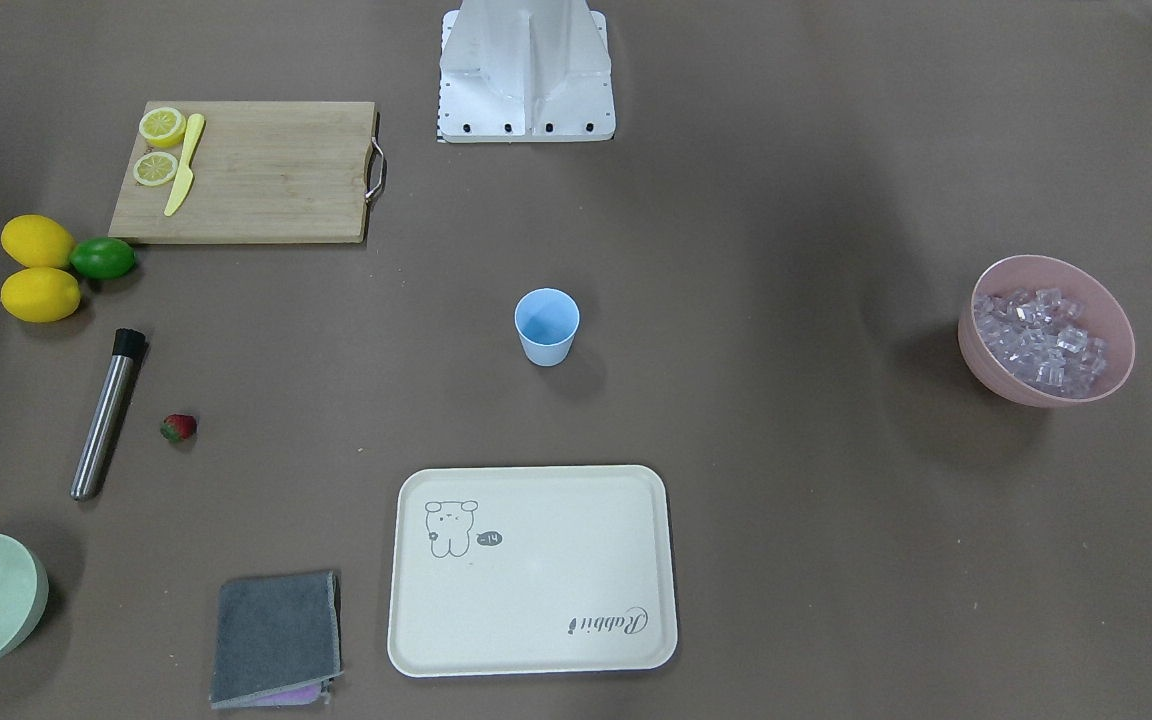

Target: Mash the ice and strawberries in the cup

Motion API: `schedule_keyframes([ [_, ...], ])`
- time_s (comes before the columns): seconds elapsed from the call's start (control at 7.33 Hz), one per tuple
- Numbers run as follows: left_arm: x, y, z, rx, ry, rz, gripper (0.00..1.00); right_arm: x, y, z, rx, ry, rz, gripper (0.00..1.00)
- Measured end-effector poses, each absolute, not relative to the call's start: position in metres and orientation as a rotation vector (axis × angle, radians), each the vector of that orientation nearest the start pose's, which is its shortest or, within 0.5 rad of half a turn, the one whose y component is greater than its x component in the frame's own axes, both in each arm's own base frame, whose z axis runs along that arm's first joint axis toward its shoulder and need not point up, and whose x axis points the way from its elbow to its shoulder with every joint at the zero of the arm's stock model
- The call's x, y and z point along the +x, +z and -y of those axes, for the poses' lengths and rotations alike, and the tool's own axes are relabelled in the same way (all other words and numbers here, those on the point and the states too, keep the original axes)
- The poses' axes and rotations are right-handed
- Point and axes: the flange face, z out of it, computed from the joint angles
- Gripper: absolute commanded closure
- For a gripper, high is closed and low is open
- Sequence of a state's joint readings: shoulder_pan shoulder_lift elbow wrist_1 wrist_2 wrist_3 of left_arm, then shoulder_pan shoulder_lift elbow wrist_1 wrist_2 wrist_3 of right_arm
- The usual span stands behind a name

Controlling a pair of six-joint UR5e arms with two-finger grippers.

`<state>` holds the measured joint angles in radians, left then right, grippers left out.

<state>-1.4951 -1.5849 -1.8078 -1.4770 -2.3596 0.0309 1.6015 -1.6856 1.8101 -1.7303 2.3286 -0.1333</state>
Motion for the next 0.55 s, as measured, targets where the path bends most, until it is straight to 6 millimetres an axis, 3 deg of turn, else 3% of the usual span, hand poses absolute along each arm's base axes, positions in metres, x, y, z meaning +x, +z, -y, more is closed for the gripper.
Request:
schedule_keyframes([
  [0.55, -0.0197, 0.5360, 0.5018, 0.093, 0.039, -0.802, 0.02, 0.0773, 0.6108, 0.4363, 0.031, -0.087, 0.765, 0.00],
])
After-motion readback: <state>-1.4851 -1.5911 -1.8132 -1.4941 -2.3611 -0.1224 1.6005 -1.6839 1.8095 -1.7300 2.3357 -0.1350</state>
